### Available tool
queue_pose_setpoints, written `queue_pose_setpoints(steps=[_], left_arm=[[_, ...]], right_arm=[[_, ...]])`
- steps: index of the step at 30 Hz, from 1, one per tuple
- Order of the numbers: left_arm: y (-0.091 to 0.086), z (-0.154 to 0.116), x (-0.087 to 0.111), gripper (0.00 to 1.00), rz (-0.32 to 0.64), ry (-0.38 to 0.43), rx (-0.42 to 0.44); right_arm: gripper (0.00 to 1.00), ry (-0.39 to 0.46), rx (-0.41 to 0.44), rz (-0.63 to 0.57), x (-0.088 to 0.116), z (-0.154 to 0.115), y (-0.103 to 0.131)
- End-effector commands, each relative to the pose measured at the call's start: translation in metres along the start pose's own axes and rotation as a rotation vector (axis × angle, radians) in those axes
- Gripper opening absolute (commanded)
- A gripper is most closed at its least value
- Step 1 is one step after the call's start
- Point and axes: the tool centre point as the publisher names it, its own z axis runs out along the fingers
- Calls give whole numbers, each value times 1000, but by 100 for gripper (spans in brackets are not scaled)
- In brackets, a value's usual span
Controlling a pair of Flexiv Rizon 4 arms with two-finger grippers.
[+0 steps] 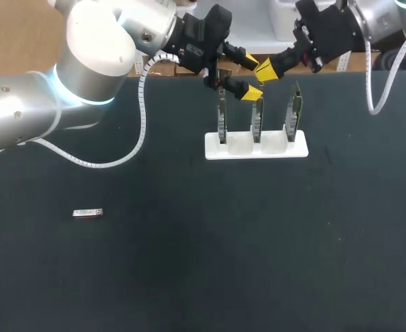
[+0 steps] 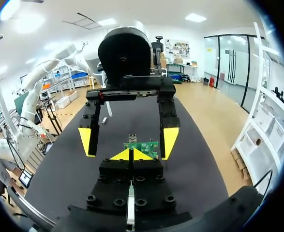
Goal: Pick up the optical module with the left hand, and insert it into the network port with the right hand.
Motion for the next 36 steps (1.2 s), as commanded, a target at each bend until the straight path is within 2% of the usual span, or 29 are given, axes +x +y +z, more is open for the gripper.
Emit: queue_pose_setpoints(steps=[1,20,22,36], left_arm=[[0,0,0,100,2,-1,-1],[0,0,0,100,2,-1,-1],[0,0,0,100,2,-1,-1],[0,0,0,100,2,-1,-1]], right_arm=[[0,-5,-1,8,6,3,-1],[0,16,-14,27,11,8,1],[0,53,-22,14,11,10,2],[0,74,-24,1,10,12,5]])
